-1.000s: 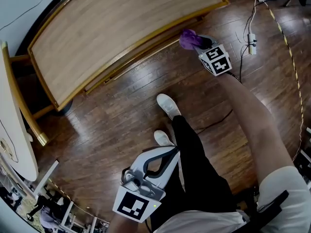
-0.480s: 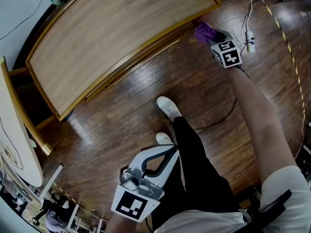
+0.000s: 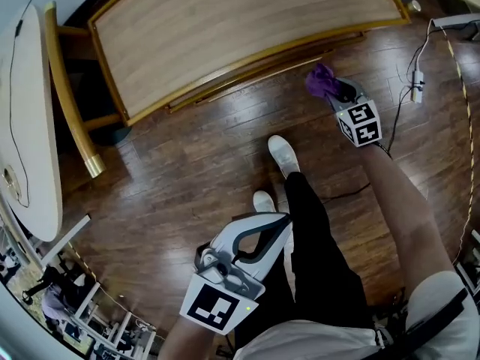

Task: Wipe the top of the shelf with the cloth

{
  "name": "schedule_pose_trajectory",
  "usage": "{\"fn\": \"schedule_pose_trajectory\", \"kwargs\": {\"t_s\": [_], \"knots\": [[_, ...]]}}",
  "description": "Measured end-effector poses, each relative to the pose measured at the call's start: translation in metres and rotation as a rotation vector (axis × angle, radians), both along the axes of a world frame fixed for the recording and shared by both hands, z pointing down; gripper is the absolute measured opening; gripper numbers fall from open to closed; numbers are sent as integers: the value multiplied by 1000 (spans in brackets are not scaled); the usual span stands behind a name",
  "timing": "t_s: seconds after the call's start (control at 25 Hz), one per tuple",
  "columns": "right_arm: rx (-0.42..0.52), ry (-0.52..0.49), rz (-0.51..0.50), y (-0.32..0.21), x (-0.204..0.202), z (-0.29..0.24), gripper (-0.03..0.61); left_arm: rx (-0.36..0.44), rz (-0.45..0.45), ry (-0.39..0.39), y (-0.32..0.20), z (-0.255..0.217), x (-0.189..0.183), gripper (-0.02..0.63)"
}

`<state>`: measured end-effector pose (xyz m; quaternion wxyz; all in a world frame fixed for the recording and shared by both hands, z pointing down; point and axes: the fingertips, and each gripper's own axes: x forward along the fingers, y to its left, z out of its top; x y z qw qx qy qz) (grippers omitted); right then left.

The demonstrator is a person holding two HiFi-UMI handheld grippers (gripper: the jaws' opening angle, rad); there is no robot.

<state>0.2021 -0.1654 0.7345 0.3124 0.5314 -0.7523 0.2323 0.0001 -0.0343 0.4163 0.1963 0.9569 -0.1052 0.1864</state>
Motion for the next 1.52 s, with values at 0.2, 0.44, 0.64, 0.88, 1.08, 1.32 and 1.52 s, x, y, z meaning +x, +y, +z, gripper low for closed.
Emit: {"fn": "schedule_pose_trajectory", "kwargs": {"t_s": [0.2, 0.44, 0.64, 0.88, 1.08, 1.32, 1.52], "knots": [[10, -113, -173, -4, -147, 2, 91, 6, -84, -5, 12, -5, -39, 21], [21, -198, -355, -25, -299, -1, 91, -9, -215, -23, 29, 0, -90, 21], [32, -218, -482, -42, -380, -4, 91, -29, -299, -32, 37, 7, -121, 21], [23, -185, -531, -58, -417, 14, 91, -49, -363, -40, 39, 18, -146, 21], [7, -139, -507, -62, -394, 27, 91, -53, -367, -35, 37, 22, -145, 21], [2, -91, -438, -70, -336, 29, 91, -53, -310, -20, 29, 20, -124, 21], [-2, -59, -361, -72, -267, 30, 91, -51, -233, -16, 24, 19, -93, 20]]}}
